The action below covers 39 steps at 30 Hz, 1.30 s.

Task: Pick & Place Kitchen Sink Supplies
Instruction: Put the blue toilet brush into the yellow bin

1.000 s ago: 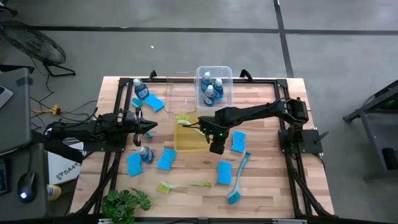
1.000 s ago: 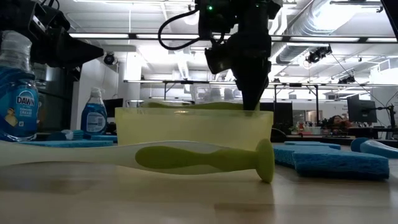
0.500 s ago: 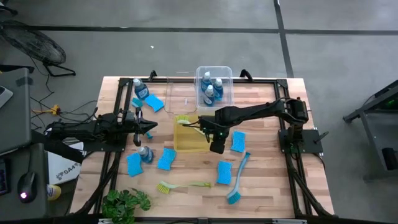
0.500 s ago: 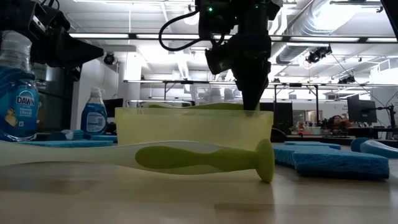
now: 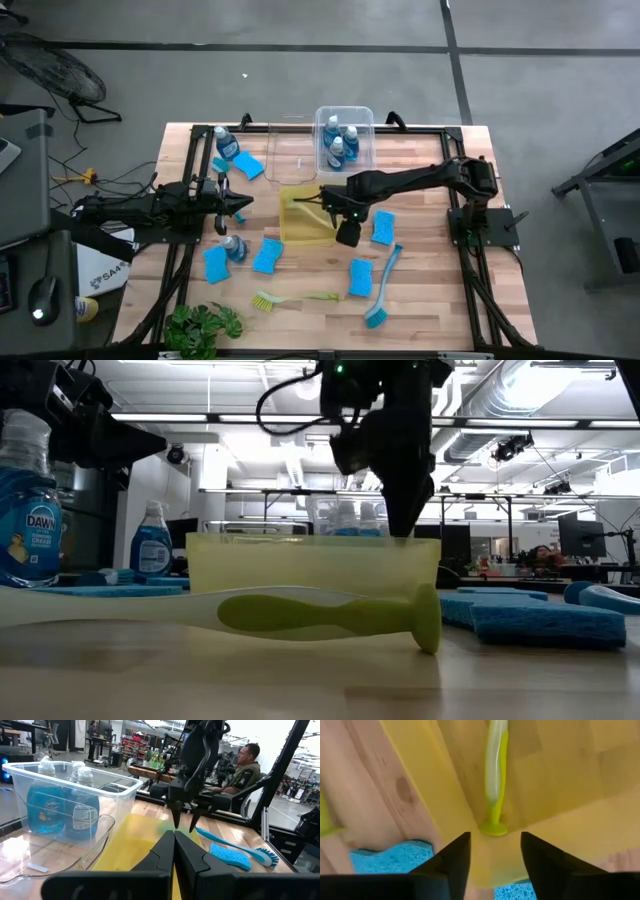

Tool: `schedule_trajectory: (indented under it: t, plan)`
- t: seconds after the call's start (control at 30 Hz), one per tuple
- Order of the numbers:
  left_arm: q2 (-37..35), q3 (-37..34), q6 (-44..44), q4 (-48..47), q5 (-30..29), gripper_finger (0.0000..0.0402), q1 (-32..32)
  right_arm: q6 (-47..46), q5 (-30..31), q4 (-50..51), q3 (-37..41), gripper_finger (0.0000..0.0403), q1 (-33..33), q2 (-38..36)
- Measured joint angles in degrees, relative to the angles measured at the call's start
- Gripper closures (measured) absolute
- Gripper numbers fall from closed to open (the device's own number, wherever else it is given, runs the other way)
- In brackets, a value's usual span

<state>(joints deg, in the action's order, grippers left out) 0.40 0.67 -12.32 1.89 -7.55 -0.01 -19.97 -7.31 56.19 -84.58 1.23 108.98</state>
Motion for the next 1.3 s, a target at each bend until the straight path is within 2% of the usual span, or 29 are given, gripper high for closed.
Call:
schedule_trajectory:
  t: [0.2, 0.5, 0.67, 0.83, 0.97, 1.07, 1.3]
  plan:
    - [0.0, 0.0, 0.0, 0.0, 0.0, 0.04, 0.0, -8.3, 1.2, 2.5, 0.0, 0.0209, -0.6, -5.5]
    - [0.0, 0.0, 0.0, 0.0, 0.0, 0.04, 0.0, -40.8, 3.1, 16.5, 0.0, 0.0212, -7.0, -10.4]
    - [0.0, 0.0, 0.0, 0.0, 0.0, 0.04, 0.0, -52.2, 4.3, 24.0, 0.0, 0.0212, -12.8, -10.8]
    - [0.0, 0.0, 0.0, 0.0, 0.0, 0.04, 0.0, -60.8, 3.0, 25.5, 0.6, 0.0212, -17.0, -10.8]
    - [0.0, 0.0, 0.0, 0.0, 0.0, 0.04, 0.0, -60.9, -0.3, 24.5, 4.1, 0.0214, -19.2, -10.9]
    - [0.0, 0.0, 0.0, 0.0, 0.0, 0.04, 0.0, -56.9, -0.5, 22.9, 7.1, 0.0215, -20.8, -11.0]
    - [0.0, 0.0, 0.0, 0.0, 0.0, 0.04, 0.0, -31.7, 4.8, 16.9, 15.4, 0.0215, -22.9, -16.2]
